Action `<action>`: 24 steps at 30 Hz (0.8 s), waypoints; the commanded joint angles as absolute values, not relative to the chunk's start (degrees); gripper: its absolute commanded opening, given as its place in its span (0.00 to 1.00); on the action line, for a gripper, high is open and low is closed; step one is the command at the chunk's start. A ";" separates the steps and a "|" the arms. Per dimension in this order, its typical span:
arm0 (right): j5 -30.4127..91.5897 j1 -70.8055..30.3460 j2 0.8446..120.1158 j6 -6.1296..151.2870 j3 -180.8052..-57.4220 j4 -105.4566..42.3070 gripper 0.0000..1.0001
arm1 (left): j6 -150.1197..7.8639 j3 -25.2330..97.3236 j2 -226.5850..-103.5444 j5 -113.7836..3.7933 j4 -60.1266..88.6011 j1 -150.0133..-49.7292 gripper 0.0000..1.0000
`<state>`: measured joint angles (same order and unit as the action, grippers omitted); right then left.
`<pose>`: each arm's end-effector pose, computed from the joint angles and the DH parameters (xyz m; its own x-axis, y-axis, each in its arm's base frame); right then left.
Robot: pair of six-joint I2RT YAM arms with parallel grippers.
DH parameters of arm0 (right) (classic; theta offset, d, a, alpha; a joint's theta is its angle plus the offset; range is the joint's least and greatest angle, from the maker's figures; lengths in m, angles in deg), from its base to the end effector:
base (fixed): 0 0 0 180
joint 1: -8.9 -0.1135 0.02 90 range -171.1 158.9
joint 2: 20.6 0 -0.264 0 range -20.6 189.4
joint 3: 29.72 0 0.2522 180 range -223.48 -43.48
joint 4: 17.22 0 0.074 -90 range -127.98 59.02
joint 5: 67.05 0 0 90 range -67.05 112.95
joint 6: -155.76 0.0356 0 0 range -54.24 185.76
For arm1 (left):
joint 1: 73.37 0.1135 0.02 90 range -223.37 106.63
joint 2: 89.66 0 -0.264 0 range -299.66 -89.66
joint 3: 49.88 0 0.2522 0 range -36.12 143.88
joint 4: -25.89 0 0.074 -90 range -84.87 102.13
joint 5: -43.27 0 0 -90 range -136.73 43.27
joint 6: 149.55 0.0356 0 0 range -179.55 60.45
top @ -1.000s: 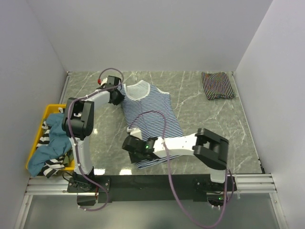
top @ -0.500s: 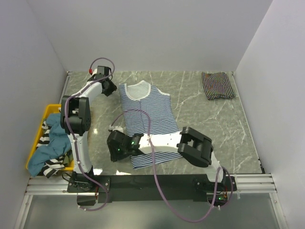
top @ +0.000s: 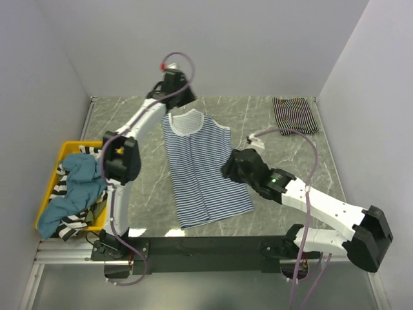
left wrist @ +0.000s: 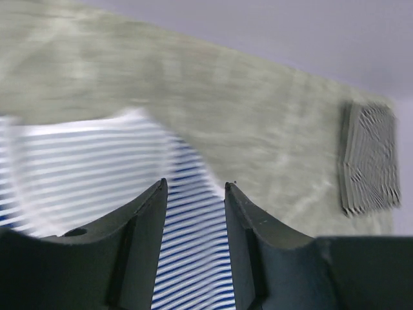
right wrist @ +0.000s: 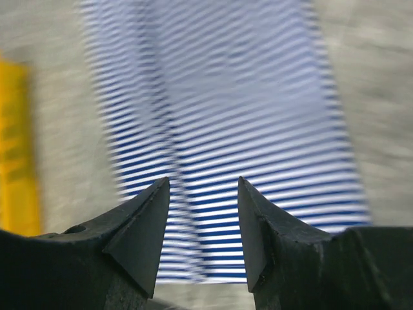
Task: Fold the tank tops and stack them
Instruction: Fold the tank top
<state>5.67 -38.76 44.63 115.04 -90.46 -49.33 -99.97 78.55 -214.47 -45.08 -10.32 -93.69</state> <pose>0.1745 0.1758 0.2691 -0.6752 0.3335 -0.6580 -0.0513 0.8686 0.4929 0.4831 -0.1778 0.2872 -0.5949 -0.4708 -0.6515 -0.0806 0.8413 -0.5345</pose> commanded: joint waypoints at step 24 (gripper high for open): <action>38.33 -3.06 91.41 101.10 -122.91 -41.87 0.43 | -110.87 41.16 -191.29 -34.25 5.28 -110.37 0.37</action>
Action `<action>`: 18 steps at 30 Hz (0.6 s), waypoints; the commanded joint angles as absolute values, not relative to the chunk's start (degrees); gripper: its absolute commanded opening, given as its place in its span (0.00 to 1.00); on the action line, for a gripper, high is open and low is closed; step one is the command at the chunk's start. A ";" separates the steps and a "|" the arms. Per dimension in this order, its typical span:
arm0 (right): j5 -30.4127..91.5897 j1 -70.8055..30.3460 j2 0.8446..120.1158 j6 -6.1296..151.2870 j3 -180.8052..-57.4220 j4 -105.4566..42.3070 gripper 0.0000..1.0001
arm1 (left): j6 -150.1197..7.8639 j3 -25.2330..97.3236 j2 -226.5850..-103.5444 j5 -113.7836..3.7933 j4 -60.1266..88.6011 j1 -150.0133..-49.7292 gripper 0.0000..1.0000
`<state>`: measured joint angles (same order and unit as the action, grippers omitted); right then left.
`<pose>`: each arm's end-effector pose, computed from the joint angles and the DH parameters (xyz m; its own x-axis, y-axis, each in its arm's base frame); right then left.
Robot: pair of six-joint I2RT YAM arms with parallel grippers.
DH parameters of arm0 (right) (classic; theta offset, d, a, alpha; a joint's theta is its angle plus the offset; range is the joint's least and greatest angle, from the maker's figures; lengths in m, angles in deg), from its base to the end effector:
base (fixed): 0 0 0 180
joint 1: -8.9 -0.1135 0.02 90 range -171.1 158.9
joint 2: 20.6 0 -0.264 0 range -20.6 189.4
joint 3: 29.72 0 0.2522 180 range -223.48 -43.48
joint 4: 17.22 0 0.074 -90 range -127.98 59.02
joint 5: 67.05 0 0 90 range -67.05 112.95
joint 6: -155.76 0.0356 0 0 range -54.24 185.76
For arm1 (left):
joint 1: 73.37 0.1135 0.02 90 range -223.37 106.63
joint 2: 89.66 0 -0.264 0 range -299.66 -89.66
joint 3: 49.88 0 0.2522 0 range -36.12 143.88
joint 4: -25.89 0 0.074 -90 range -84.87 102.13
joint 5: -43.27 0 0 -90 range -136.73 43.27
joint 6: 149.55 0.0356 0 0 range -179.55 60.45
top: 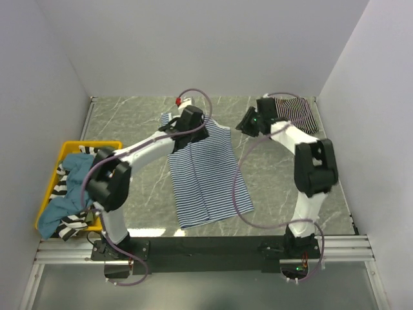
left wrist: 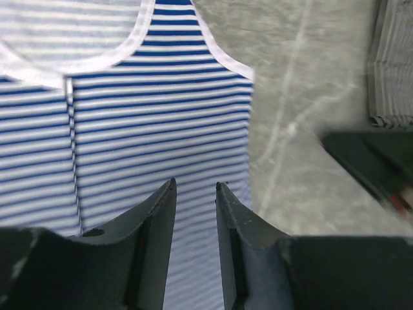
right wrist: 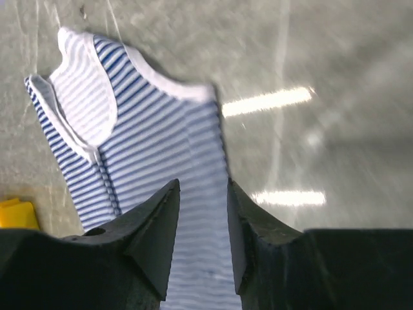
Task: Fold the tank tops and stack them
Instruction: Fold the tank top
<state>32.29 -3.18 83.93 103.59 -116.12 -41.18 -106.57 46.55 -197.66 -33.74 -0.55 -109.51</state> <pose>0.3967 0.0908 0.2174 -0.7166 0.4655 -0.5194 0.1459 0.8282 0.5411 0.3554 -0.2497 0.2471 -0.6548 -0.4045 -0.6384 -0.0696 0.8734 -0.4821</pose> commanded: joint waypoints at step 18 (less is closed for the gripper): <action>33.59 -6.39 109.56 99.78 -141.73 -47.49 0.43 | -114.13 19.08 -174.13 -42.86 6.51 -115.56 0.39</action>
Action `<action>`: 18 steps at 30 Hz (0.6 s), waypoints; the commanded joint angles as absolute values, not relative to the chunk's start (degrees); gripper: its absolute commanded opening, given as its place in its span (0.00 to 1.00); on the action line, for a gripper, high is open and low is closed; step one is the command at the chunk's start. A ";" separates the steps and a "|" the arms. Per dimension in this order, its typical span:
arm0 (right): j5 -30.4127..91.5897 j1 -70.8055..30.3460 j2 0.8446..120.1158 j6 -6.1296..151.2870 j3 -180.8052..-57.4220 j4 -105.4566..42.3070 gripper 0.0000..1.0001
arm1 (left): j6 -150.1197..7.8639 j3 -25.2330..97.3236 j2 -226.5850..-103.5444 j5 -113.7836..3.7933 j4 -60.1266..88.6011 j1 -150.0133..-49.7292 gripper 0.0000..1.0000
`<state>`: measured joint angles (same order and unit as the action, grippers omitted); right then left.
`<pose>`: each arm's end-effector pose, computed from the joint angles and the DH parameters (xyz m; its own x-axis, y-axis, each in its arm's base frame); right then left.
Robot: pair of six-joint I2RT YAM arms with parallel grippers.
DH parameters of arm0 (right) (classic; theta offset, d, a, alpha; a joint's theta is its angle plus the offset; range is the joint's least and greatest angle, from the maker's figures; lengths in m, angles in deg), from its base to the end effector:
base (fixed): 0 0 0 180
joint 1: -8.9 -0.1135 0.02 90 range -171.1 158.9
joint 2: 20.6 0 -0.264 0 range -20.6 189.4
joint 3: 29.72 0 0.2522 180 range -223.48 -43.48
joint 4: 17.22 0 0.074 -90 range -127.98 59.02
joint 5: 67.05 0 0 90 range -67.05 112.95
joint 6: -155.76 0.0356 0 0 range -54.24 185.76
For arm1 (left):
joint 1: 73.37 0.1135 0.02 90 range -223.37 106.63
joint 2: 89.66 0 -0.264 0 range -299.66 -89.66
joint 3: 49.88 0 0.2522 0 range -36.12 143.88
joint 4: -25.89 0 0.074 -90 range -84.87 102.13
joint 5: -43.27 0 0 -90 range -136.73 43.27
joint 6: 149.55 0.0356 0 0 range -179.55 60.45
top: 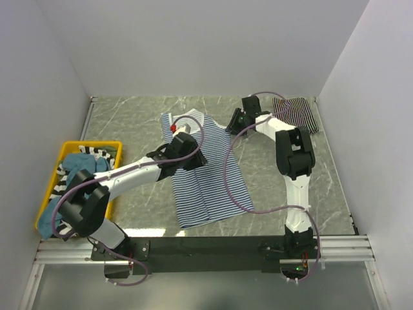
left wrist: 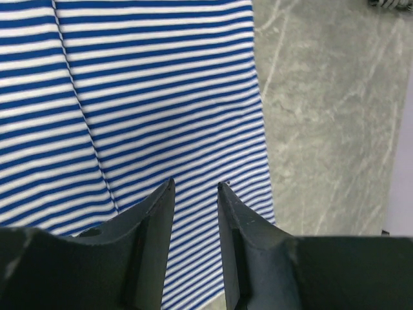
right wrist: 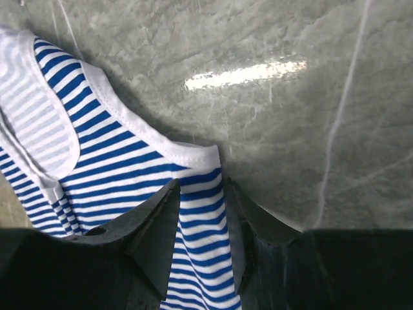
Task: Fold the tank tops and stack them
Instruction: Fold the tank top
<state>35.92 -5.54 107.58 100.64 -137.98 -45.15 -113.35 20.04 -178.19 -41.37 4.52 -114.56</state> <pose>0.4757 0.1307 0.1545 -0.8114 0.3665 -0.4554 0.0916 0.8491 0.5203 0.2551 -0.2188 0.2266 -0.7712 -0.3927 -0.5010 -0.0347 0.8118 -0.5829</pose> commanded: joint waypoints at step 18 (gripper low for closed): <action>20.48 -6.05 101.23 104.70 -128.23 -46.11 0.00 | -112.21 12.82 -171.48 -48.13 10.20 -121.70 0.40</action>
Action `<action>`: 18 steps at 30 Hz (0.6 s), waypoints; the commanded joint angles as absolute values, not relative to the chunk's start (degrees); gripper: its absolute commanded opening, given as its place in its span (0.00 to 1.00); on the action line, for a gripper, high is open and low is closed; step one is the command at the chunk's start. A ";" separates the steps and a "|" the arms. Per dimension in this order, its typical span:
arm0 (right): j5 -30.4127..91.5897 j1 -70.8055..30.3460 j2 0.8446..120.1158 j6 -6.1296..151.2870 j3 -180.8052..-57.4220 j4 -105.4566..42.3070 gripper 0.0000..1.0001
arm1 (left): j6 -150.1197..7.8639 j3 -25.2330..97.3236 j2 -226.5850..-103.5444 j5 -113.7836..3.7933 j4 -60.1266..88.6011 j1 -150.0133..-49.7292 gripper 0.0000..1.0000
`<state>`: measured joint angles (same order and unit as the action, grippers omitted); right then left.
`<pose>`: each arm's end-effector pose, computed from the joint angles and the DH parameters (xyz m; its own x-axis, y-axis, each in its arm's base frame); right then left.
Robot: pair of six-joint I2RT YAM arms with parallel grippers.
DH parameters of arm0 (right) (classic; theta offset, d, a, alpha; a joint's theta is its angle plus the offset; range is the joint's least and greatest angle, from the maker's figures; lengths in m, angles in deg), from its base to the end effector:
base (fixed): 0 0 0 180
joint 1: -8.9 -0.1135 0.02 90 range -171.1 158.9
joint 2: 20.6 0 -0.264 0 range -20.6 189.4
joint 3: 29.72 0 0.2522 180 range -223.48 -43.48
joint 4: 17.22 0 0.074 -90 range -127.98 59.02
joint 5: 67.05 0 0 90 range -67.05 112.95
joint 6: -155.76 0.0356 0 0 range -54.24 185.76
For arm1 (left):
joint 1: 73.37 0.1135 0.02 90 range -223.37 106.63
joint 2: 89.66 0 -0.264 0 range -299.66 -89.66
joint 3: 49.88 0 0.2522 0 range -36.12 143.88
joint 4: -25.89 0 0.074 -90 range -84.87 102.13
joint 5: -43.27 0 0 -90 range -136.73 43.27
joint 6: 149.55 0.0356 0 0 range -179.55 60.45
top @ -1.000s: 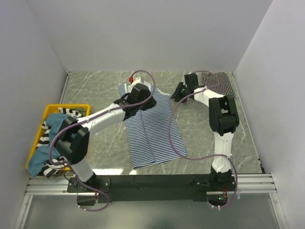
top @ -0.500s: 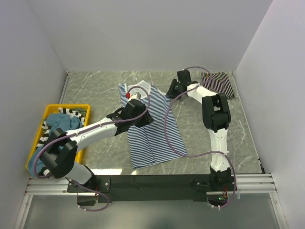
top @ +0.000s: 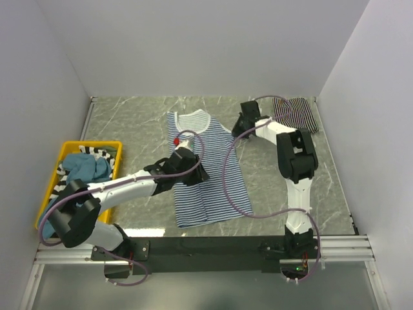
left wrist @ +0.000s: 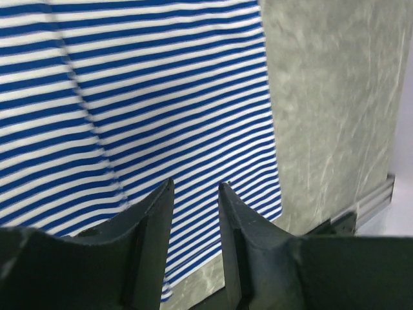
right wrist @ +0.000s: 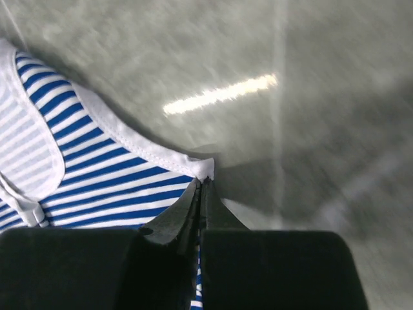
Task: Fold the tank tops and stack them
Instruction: Fold the tank top
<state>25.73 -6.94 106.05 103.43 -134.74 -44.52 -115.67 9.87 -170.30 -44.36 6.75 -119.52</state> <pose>0.4652 0.1338 0.1497 -0.7594 0.4190 -0.4977 0.2032 0.8795 0.4304 0.2065 -0.2129 0.2136 -0.8284 -0.3350 -0.4489 0.0195 0.7837 -0.6209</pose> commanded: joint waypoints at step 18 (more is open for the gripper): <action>37.16 1.25 84.51 108.65 -100.52 -28.44 0.00 | -111.05 19.69 -183.35 -36.02 11.60 -147.63 0.45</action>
